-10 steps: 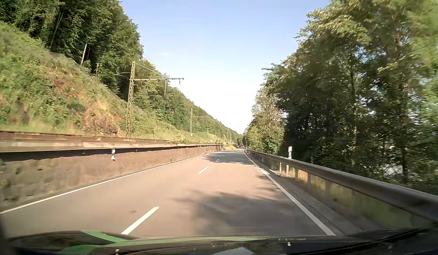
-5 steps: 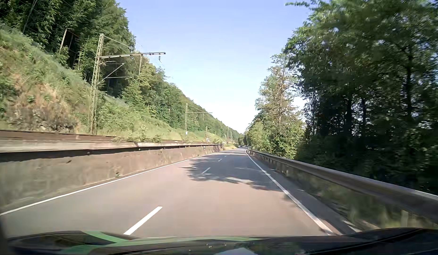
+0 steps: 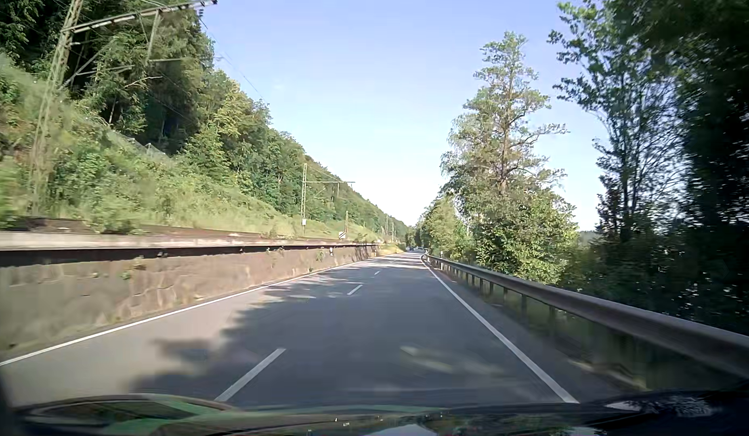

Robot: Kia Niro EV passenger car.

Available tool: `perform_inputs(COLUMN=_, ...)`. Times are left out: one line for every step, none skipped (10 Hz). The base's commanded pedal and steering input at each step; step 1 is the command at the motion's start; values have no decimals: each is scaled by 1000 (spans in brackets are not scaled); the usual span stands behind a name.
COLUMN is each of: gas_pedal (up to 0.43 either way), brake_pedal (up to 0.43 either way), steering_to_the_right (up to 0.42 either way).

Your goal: Follow the waypoints while adhering to traffic rules and regulations

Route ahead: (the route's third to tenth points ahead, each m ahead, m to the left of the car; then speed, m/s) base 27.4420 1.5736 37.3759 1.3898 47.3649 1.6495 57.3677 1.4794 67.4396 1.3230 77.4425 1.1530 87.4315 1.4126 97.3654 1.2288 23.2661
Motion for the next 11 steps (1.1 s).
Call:
perform_inputs(gas_pedal=150, brake_pedal=0, steering_to_the_right=4)
perform_inputs(gas_pedal=150, brake_pedal=0, steering_to_the_right=3)
perform_inputs(gas_pedal=150, brake_pedal=0, steering_to_the_right=3)
perform_inputs(gas_pedal=150, brake_pedal=0, steering_to_the_right=3)
perform_inputs(gas_pedal=150, brake_pedal=0, steering_to_the_right=3)
perform_inputs(gas_pedal=150, brake_pedal=0, steering_to_the_right=3)
perform_inputs(gas_pedal=150, brake_pedal=0, steering_to_the_right=3)
perform_inputs(gas_pedal=157, brake_pedal=0, steering_to_the_right=3)
perform_inputs(gas_pedal=157, brake_pedal=0, steering_to_the_right=3)
perform_inputs(gas_pedal=157, brake_pedal=0, steering_to_the_right=3)
perform_inputs(gas_pedal=177, brake_pedal=0, steering_to_the_right=3)
